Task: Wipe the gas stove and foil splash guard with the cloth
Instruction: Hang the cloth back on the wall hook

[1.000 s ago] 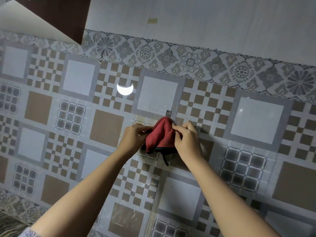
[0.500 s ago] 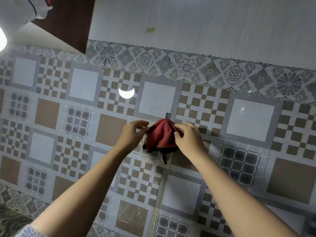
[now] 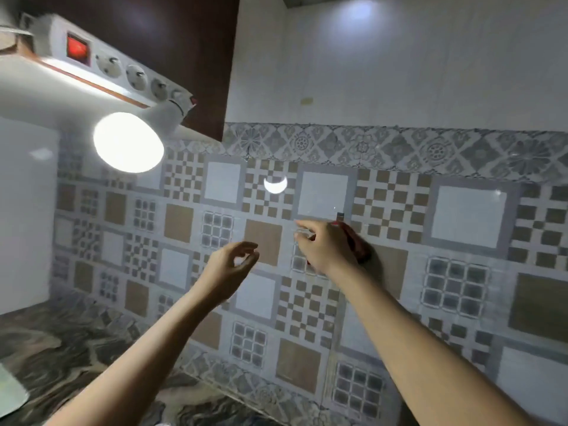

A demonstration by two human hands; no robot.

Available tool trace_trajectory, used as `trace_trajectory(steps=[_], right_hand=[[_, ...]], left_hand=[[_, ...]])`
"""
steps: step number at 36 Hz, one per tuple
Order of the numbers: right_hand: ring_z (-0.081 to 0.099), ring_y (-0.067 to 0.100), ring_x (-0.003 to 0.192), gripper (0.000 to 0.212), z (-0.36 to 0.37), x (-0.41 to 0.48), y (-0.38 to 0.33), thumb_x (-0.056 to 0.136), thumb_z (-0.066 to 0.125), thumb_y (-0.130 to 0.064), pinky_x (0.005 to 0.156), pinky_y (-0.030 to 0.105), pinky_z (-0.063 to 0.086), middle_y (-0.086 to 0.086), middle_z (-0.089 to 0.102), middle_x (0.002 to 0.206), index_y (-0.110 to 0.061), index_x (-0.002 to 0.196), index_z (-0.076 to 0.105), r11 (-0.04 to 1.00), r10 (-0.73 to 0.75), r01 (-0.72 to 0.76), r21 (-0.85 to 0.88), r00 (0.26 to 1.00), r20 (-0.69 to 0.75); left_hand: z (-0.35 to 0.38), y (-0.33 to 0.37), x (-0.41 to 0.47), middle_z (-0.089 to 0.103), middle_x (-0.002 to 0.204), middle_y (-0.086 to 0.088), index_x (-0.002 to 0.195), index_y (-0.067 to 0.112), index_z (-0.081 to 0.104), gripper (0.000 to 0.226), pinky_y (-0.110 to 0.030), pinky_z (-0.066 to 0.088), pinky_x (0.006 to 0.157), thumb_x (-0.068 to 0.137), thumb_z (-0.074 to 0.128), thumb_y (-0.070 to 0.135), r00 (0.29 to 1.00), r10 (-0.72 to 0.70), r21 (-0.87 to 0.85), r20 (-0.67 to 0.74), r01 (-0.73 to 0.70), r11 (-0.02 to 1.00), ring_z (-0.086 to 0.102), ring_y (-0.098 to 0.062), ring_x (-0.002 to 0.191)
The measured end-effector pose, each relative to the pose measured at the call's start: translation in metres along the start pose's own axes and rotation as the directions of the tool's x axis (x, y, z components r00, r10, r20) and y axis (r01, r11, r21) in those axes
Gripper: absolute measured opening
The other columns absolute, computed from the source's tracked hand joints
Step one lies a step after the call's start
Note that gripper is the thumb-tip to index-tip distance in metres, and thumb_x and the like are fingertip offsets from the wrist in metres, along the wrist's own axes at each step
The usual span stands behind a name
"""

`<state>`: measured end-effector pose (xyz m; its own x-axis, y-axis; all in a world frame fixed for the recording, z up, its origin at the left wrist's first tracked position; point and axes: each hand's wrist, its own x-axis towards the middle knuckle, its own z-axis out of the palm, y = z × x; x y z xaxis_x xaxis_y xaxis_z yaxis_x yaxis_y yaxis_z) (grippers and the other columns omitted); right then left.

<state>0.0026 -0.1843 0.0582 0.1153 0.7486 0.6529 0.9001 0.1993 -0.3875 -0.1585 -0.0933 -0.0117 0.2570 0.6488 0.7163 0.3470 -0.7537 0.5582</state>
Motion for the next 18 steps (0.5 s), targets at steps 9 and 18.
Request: trace_trajectory(steps=[9, 18], right_hand=[[0.041, 0.021, 0.131, 0.039, 0.135, -0.094, -0.066, 0.092, 0.052, -0.024, 0.104, 0.03, 0.032, 0.004, 0.047, 0.14, -0.019, 0.131, 0.051, 0.97, -0.157, 0.074, 0.233, 0.918, 0.363], [0.054, 0.017, 0.118, 0.036, 0.286, -0.222, -0.125, 0.087, 0.061, -0.017, 0.097, 0.021, 0.037, 0.005, 0.06, 0.126, -0.014, 0.122, 0.059, 0.907, -0.294, -0.012, 0.422, 0.699, 0.652]], left_hand=[[-0.086, -0.106, -0.228, 0.064, 0.106, 0.001, 0.11, 0.009, 0.063, 0.039, -0.012, 0.039, 0.086, 0.08, 0.062, 0.032, 0.911, -0.411, 0.127, -0.014, 0.41, 0.903, 0.061, -0.013, 0.101], [-0.175, -0.146, -0.451, 0.059, 0.111, -0.006, 0.115, 0.007, 0.06, 0.056, -0.019, 0.036, 0.084, 0.074, 0.057, 0.044, 0.613, -0.757, 0.162, -0.227, 0.79, 0.591, 0.055, -0.016, 0.102]])
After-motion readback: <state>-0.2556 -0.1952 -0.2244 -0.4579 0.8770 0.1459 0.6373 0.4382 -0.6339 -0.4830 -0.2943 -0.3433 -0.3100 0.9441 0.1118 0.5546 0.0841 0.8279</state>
